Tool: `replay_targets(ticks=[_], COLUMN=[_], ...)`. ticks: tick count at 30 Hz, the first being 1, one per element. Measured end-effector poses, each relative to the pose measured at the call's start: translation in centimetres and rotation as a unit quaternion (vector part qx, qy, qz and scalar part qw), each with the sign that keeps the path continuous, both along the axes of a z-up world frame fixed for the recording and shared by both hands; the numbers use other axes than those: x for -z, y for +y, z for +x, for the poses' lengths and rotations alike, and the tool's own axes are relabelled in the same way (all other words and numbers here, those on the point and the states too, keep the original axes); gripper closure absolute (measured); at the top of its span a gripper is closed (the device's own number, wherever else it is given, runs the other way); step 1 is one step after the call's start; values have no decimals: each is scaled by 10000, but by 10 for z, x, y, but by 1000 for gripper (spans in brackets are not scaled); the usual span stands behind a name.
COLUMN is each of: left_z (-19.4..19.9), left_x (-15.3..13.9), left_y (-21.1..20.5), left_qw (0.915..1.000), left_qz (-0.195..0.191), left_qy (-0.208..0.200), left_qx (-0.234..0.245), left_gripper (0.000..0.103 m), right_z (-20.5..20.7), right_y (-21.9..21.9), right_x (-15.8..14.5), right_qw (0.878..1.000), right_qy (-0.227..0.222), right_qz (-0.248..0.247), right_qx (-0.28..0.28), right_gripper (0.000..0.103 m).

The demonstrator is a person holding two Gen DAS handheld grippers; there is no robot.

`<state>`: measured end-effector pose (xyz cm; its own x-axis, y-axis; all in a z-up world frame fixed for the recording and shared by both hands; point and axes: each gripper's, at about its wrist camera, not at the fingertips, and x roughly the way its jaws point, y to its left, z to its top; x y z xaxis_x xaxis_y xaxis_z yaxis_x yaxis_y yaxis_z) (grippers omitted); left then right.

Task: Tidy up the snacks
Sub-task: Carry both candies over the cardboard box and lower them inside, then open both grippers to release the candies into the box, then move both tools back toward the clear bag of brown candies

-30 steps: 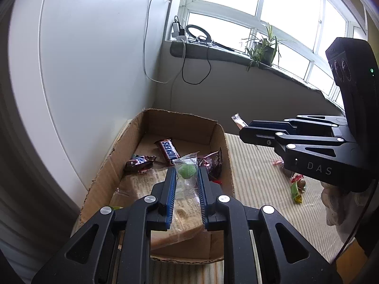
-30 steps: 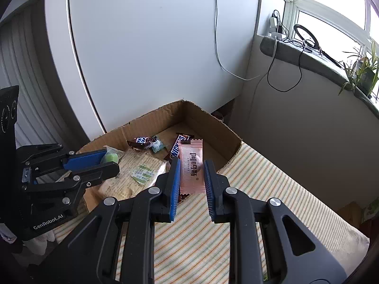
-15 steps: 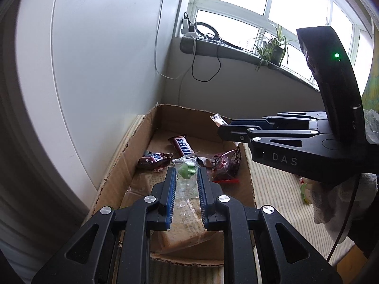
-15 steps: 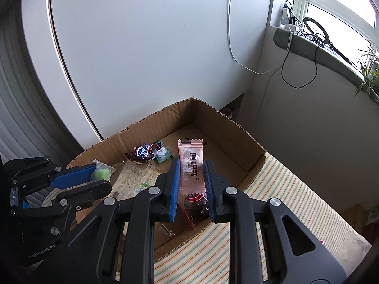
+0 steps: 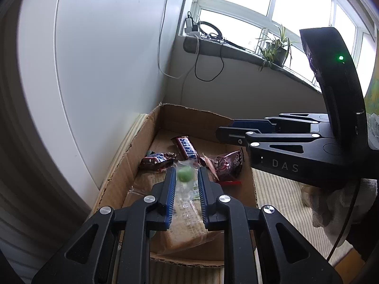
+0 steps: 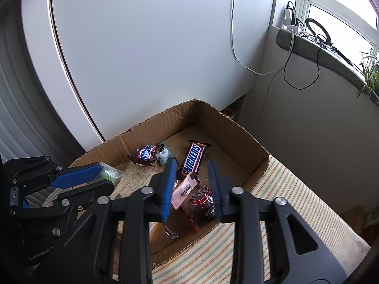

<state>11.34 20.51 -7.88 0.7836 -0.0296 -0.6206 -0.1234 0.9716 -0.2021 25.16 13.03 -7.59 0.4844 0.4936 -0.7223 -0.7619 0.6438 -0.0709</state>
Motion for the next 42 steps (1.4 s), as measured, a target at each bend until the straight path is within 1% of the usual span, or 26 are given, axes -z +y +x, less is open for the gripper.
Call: replay_targets(ticks=[1,9,16,22,28,30,31,32,34,38,42], left_z=[-1,-3,-8,-10,-10,-9,-8,-7,-5,1,9], left_x=[0,-2,-9,-15,-19,-20,-21,-21,-22,-19,-13], left_y=[0,-4,-10,-24,-41,-48,-52,-56,-66,-88,-110], left_qw=[10000,10000,9998,9998,9998,9997,9996,9995,9993,9985,9970], left_qz=[2,33,55,76,61,54,53,52,47,8,-100], left_qy=[-6,-33,-122,-186,-198,-191,-190,-199,-201,-171,-116], left_qx=[-17,-87,-119,-59,79,149,191,221,316,523,756], left_gripper=[86,86,85,85,85,83,78,75,75,75,75], right_z=[-1,-4,-9,-13,-14,-13,-13,-13,-12,-8,1], right_y=[-1,-18,-47,-76,-114,-128,-136,-144,-160,-194,-230], right_x=[-1,-11,-18,-24,-30,-32,-33,-34,-35,-34,-26], right_qw=[10000,9998,9994,9985,9973,9965,9960,9954,9943,9914,9877], right_qy=[-16,-23,-49,-74,-153,-176,-194,-216,-244,-246,-134], right_qz=[21,167,277,385,449,485,502,523,546,557,516], right_qx=[6,93,219,370,565,657,708,771,881,1155,1472], right_gripper=[56,55,55,52,51,50,47,41,37,37,37])
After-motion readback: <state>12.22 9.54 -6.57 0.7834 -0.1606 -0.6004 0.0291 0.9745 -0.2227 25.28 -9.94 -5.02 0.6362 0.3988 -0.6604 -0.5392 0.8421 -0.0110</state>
